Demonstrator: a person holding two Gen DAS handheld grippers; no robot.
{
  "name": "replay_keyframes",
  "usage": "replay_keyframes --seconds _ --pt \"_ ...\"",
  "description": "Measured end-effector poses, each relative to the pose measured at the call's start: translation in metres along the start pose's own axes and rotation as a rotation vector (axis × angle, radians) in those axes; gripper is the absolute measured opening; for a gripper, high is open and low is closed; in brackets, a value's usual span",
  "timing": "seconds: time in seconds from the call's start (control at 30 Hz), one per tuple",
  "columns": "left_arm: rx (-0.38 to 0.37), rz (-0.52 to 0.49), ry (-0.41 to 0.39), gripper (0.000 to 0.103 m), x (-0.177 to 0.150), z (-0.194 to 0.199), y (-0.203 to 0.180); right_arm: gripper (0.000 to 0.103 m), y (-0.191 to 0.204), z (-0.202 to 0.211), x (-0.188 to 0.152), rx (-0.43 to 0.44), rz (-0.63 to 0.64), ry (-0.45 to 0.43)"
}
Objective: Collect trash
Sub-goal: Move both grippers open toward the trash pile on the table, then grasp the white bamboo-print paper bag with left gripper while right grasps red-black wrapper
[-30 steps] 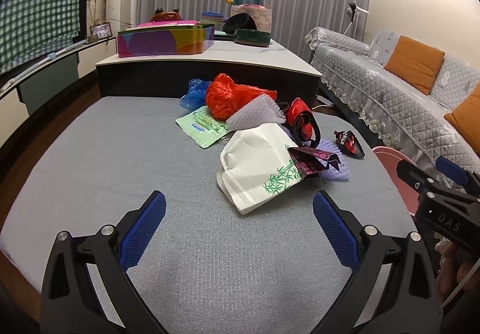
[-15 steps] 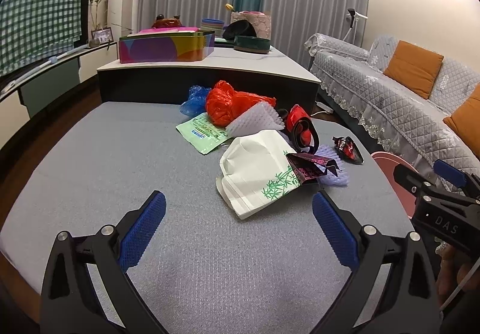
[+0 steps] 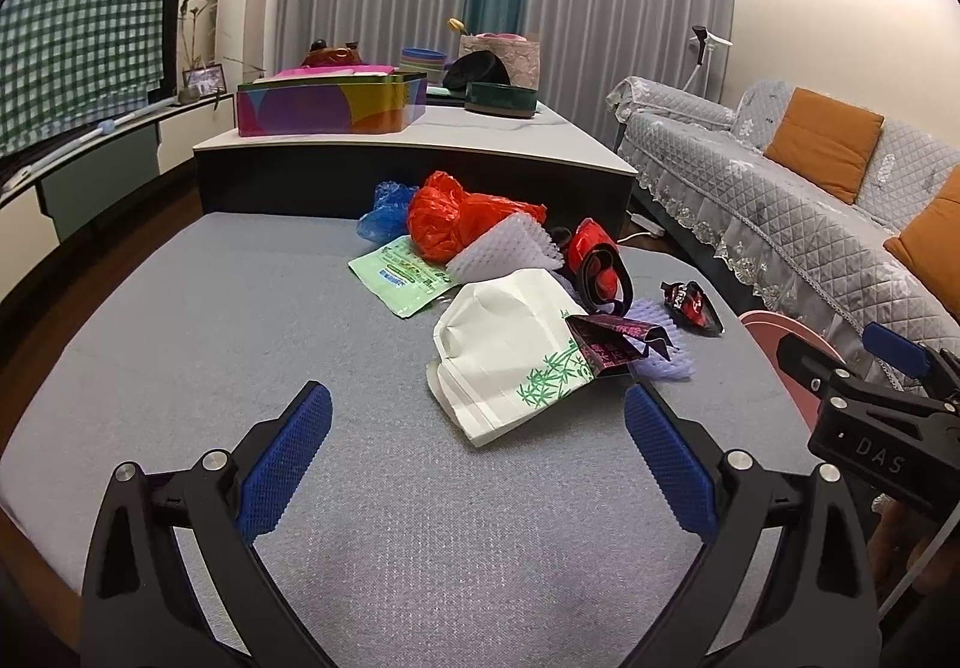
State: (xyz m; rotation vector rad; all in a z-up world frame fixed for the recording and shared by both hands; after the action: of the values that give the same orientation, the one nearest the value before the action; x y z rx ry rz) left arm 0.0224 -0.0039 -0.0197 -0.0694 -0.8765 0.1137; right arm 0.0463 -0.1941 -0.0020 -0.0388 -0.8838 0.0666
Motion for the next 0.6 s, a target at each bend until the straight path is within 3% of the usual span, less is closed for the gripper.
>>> replay_keyframes --seconds 0.43,0.6 --pt "0.022 0.026 0.025 0.080 0.003 -0.001 0.010 0.082 -0.007 -0.005 0.010 0.042 -0.018 0.022" --pt "-0.006 0.034 0.030 0.071 0.015 -0.010 0.011 0.067 -0.024 -0.014 0.032 0.106 -0.039 0.057"
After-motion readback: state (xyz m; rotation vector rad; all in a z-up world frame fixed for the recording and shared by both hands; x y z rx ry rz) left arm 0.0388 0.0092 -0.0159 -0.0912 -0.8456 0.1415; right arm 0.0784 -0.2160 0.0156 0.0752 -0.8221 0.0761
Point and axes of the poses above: each gripper's, at about its wrist camera, not at the fingertips, and z roughly against the way its jaws point, y to its left, x to its top, the point moved 3 cm from there along -z, roughly the way its jaws point, and after that the axes turned 7 degrees about y, right-handed, at the moved point
